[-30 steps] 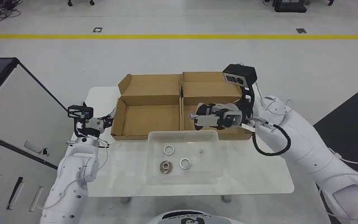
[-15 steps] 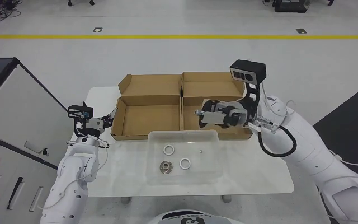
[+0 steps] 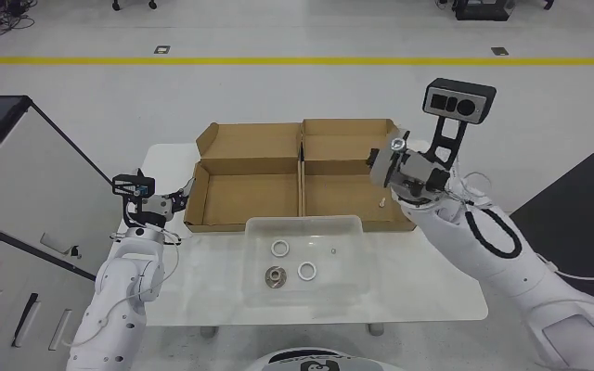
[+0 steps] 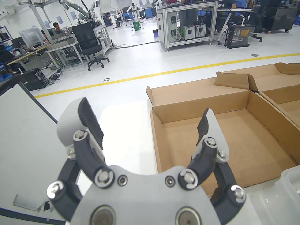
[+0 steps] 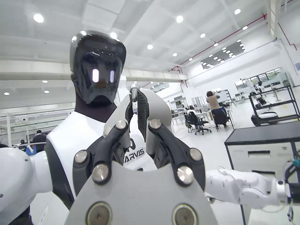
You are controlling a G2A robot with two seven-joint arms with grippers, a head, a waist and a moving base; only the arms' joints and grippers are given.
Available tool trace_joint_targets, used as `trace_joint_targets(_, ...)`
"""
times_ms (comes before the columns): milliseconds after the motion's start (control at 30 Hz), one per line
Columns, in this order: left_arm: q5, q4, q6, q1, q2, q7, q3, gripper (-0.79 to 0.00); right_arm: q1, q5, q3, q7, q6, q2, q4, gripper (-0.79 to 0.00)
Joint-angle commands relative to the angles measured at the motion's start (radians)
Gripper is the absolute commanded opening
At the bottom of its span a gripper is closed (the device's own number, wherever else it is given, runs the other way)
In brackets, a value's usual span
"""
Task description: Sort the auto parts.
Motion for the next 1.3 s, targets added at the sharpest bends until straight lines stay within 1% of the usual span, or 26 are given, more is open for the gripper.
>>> trace_joint_targets(0,0.000,0.000,0.000,0.000,0.000,0.000,0.000,0.000,-0.001,0.008,0.005,0.000,0.000,-0.008,-0.003,-0.785)
trace_joint_targets(400,0.000,0.000,0.000,0.000,0.000,0.000,0.000,0.000,-0.016,0.045,0.042,0.001,0.001,-0.052,-0.026,-0.785)
trace_joint_targets(567,0.000,0.000,0.000,0.000,0.000,0.000,0.000,0.000,-0.021,0.040,0.062,0.031,0.031,-0.067,-0.014,-0.785)
trace_joint_targets(800,0.000,0.000,0.000,0.000,0.000,0.000,0.000,0.000,-0.035,-0.019,0.115,0.099,0.099,-0.074,0.018,-0.785)
trace_joint_targets(1000,0.000,0.000,0.000,0.000,0.000,0.000,0.000,0.000,-0.045,-0.102,0.162,0.172,0.172,-0.072,0.055,-0.785)
trace_joint_targets(1267,0.000,0.000,0.000,0.000,0.000,0.000,0.000,0.000,-0.069,-0.117,0.205,0.191,0.191,-0.076,0.048,-0.785)
